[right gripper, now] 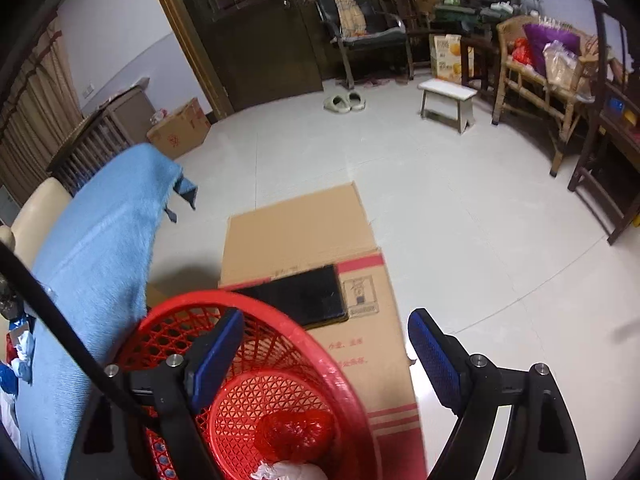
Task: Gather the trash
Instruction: 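Return both tools to the table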
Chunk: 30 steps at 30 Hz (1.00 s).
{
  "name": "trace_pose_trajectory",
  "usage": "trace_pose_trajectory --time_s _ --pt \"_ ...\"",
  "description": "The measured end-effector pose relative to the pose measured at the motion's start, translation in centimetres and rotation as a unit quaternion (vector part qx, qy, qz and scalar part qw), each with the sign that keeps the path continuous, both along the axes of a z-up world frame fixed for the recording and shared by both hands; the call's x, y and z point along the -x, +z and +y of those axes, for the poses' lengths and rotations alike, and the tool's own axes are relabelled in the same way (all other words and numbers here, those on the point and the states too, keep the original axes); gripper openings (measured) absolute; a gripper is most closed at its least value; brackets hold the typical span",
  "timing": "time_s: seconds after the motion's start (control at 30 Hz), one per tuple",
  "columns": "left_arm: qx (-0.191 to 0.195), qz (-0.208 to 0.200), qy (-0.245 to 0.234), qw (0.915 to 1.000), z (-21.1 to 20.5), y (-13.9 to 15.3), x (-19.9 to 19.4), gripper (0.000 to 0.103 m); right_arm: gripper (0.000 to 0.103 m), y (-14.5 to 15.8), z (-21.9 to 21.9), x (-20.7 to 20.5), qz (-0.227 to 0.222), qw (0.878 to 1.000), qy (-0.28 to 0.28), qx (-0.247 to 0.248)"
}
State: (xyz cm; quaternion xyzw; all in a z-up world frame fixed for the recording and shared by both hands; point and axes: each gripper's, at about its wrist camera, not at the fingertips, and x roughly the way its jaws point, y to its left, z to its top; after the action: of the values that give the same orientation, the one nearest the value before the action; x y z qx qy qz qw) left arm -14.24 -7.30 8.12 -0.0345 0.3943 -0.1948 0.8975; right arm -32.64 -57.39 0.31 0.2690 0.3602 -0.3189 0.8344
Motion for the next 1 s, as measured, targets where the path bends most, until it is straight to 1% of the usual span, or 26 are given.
trace_pose_trajectory --time_s 0.1,0.13,0.17,0.23,0.27,0.3,0.33,0.37,0.4,0.47,0.5,0.53,0.57,0.6,0.67,0.77,0.8,0.93,1.0 --pt "-0.001 -0.004 0.009 1.0 0.6 0.0 -0.2 0.082 0.086 2.1 0.4 0.5 -0.01 1.0 0.004 0.019" --pt "0.0 -0.007 0.012 0.9999 0.7 0.0 -0.2 0.082 0.089 3.1 0.7 0.6 -0.018 0.999 0.008 0.028" --pt "0.002 -0.014 0.017 0.9998 1.0 0.2 -0.1 0.082 0.093 4.0 1.1 0.6 -0.026 0.999 0.012 0.035" --pt "0.001 -0.035 0.027 0.999 1.4 0.8 0.3 0.082 0.102 6.0 2.2 0.3 -0.043 0.997 0.027 0.052" --pt "-0.002 -0.045 0.031 0.9985 1.6 1.2 0.4 0.082 0.102 7.2 3.1 0.1 -0.056 0.996 0.04 0.062" --pt "-0.009 -0.067 0.039 0.9969 1.8 1.8 0.7 0.083 0.102 8.3 4.0 -0.2 -0.067 0.994 0.052 0.073" --pt "-0.016 -0.084 0.045 0.9953 1.9 2.2 0.9 0.084 0.102 9.5 5.0 -0.6 -0.077 0.991 0.063 0.085" --pt "-0.021 -0.096 0.05 0.9939 2.0 2.5 1.0 0.092 0.102 10.6 6.0 -0.9 -0.088 0.989 0.075 0.096" --pt "-0.031 -0.111 0.061 0.9914 2.3 2.8 1.2 0.101 0.102 11.5 7.1 -1.2 -0.1 0.985 0.086 0.107" --pt "-0.044 -0.117 0.075 0.9893 2.8 2.7 1.1 0.103 0.103 13.4 9.8 -1.9 -0.129 0.976 0.118 0.129" --pt "-0.055 -0.108 0.083 0.9892 3.1 2.3 0.8 0.103 0.103 13.7 10.8 -2.5 -0.135 0.973 0.133 0.132" --pt "-0.064 -0.092 0.092 0.9895 3.5 1.7 0.3 0.103 0.103 14.0 12.5 -3.6 -0.137 0.969 0.164 0.128" --pt "-0.069 -0.075 0.101 0.9896 4.0 1.2 -0.1 0.103 0.103 13.9 13.5 -4.4 -0.133 0.967 0.181 0.12" --pt "-0.072 -0.062 0.109 0.9894 4.3 0.7 -0.3 0.103 0.103 13.4 15.1 -5.7 -0.125 0.965 0.21 0.099" --pt "-0.073 -0.046 0.128 0.9881 5.4 0.0 -0.6 0.103 0.103 12.2 18.0 -7.7 -0.11 0.958 0.255 0.073" --pt "-0.072 -0.041 0.143 0.9862 6.7 -0.6 -0.6 0.103 0.103 10.7 22.2 -9.9 -0.088 0.944 0.314 0.059" --pt "-0.072 -0.039 0.148 0.9855 7.1 -0.7 -0.7 0.103 0.103 10.0 24.2 -11.0 -0.077 0.935 0.343 0.053" --pt "-0.07 -0.025 0.166 0.9833 8.6 -1.5 -1.4 0.103 0.103 7.3 28.6 -13.8 -0.025 0.918 0.394 0.043" --pt "-0.064 -0.017 0.176 0.9822 9.3 -1.9 -1.8 0.103 0.103 6.6 30.1 -15.4 -0.009 0.914 0.405 0.033"
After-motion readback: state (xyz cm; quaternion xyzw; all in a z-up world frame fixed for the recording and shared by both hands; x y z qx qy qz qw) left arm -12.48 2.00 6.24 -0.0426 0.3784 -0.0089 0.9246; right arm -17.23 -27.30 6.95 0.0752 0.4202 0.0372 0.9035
